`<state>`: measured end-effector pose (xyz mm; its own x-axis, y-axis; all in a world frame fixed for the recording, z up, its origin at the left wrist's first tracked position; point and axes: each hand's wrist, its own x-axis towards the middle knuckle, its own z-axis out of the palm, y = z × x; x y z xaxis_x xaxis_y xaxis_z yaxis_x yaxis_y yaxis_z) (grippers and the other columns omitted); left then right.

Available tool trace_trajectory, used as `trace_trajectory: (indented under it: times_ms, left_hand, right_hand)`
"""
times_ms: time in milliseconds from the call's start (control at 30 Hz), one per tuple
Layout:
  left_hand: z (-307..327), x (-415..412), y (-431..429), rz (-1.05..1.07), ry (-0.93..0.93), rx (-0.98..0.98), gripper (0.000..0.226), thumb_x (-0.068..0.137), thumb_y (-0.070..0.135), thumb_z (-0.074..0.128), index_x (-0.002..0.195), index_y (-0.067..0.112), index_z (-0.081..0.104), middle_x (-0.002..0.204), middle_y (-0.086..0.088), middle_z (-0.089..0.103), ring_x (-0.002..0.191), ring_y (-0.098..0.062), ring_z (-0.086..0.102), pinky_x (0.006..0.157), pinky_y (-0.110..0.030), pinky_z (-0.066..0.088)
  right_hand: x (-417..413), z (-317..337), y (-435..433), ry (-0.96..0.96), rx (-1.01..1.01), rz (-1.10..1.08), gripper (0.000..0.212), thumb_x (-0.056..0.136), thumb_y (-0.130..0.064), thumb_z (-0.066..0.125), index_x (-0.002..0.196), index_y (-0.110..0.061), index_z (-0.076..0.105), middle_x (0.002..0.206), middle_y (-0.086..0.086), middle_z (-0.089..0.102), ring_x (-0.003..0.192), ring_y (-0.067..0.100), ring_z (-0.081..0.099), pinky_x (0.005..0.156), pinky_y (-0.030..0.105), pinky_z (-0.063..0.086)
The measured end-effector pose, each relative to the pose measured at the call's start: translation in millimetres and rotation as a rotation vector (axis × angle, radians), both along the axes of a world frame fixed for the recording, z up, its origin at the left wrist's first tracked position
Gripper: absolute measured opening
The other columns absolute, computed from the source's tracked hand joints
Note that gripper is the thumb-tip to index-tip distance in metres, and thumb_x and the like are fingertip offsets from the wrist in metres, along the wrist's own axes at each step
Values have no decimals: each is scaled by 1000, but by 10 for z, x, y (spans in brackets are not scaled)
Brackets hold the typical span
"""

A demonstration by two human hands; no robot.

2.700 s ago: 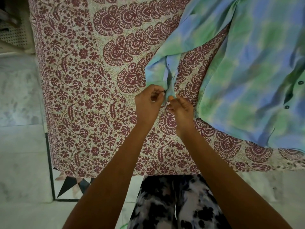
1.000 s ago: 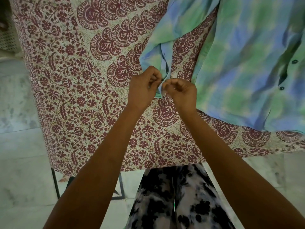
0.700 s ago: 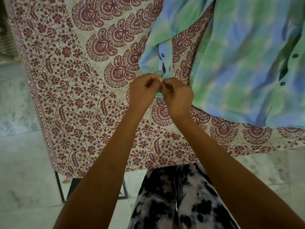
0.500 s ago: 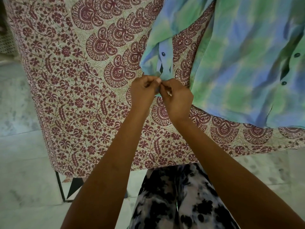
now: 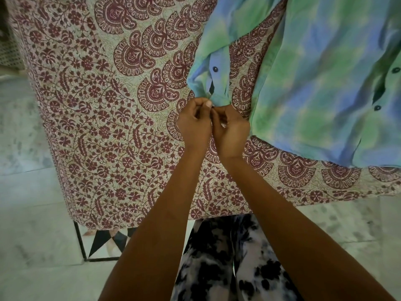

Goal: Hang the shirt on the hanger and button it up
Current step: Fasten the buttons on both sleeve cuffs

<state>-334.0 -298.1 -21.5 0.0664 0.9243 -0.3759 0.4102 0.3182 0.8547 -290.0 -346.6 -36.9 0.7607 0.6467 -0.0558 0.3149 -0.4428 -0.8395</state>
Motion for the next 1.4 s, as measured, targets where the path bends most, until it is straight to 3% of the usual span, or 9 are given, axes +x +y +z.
trace_trajectory:
  times_ms: [400,500,600,767,867,1033,1167,1300,1400]
  left_hand:
    - [-122,-49,68,-55,-61,-54,11,85,9,60,81,19,62,80,-7,67,76,-19,64,77,-43,56]
    - [-144,-43,77,-124,-55,-67,16,87,5,56,80,19,60,76,1,64,71,-6,60,73,-33,54]
    - [-161,-21,65,-226,34,-14,7,88,4,54,88,7,61,74,3,61,68,-3,57,66,-22,48]
    - [-143,-113,135,-438,114,208,10,88,7,53,94,3,60,84,0,65,71,-4,58,66,-17,48]
    - [-122,-150,181,-695,236,520,9,87,10,44,93,10,52,75,-13,61,65,-19,52,53,-31,45]
    - [-147,-169,155,-864,411,785,12,80,10,45,89,14,37,72,-12,58,65,-25,52,58,-23,34]
    - [-184,-263,183,-465,251,405,25,76,10,60,97,10,47,93,-10,56,83,-21,52,68,-32,45]
    - [-55,-254,257,-85,-191,-470,25,90,26,51,111,14,47,106,-5,57,88,-13,57,68,-22,50]
    - [-42,-275,295,-83,-199,-610,31,91,27,53,118,11,54,107,-5,64,92,-18,63,76,-30,53]
  right_hand:
    - [53,-36,43,118,36,-50,9,86,-10,56,83,-7,64,71,5,66,61,17,59,56,29,47]
    - [51,16,70,377,24,-154,12,82,-5,58,75,-15,55,65,-5,56,61,9,50,60,23,43]
    - [73,91,110,735,23,-329,25,81,2,52,66,-17,50,64,1,54,63,15,49,65,30,44]
    - [320,101,120,1288,-51,-247,24,92,-4,42,73,-14,52,65,0,60,65,10,56,74,24,48]
    - [377,10,46,1384,-49,-180,24,94,-4,41,76,-15,52,70,-1,59,72,10,56,79,23,49]
    - [318,-63,14,1467,22,-250,24,95,-5,42,78,-16,54,57,-9,63,71,7,56,78,21,50]
    - [352,-72,-31,1559,96,-249,21,94,-5,43,78,-14,54,58,-7,65,66,7,60,74,21,55]
    - [354,-86,-72,1665,167,-281,5,83,-11,52,80,-10,56,58,-3,63,57,7,62,69,22,56]
    - [296,-56,-51,1616,95,-268,15,93,-7,45,85,-7,58,59,-2,60,55,7,54,60,19,54]
